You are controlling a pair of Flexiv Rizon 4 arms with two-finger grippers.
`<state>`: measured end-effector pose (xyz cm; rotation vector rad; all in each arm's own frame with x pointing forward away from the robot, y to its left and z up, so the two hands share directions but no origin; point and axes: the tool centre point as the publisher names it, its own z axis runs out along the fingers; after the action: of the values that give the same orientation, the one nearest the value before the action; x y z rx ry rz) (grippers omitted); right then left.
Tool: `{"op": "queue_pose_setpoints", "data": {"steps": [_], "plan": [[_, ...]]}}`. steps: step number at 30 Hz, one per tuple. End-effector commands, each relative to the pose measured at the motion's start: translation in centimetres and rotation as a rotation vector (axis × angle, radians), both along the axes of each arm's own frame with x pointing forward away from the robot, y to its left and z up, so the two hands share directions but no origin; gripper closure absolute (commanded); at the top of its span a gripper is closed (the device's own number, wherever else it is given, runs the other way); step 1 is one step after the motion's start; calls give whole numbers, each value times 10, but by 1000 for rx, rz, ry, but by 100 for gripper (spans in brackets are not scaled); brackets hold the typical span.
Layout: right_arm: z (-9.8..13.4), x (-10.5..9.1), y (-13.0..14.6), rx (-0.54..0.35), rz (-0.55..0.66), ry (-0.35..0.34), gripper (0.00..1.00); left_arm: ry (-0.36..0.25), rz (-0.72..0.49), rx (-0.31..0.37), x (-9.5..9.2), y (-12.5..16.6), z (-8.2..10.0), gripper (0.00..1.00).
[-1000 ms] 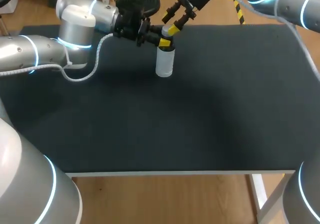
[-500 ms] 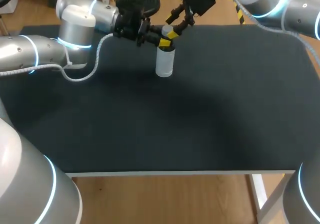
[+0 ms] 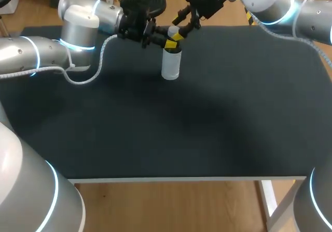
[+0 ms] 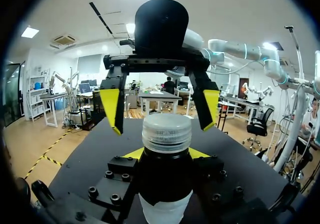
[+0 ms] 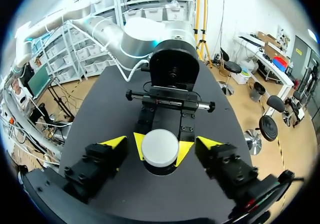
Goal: Unscrew the bottle cap
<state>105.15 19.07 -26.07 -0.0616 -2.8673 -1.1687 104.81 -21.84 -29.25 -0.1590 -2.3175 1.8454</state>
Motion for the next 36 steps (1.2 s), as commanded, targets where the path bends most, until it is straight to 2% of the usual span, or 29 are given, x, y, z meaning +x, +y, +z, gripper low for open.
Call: {"op": "queue_pose_setpoints", "data": {"steps": [1,10,24,28,36], "plan": [[0,1,-1,3,10,3,100,2,-5,-3,2,-1,-3,100],[0,2,-2,17,95,-7,100,2,-5,-3,2,-1,-3,100],[3,2,-2,108,405,23,100,2,-5,-3,2,-1,-3,100],[4,0,-2,103,471,29,100,2,-5,-3,2,-1,-3,100],[5,-1,-2,78,631,-15,100,2,-5,-3,2,-1,-3,100]]}}
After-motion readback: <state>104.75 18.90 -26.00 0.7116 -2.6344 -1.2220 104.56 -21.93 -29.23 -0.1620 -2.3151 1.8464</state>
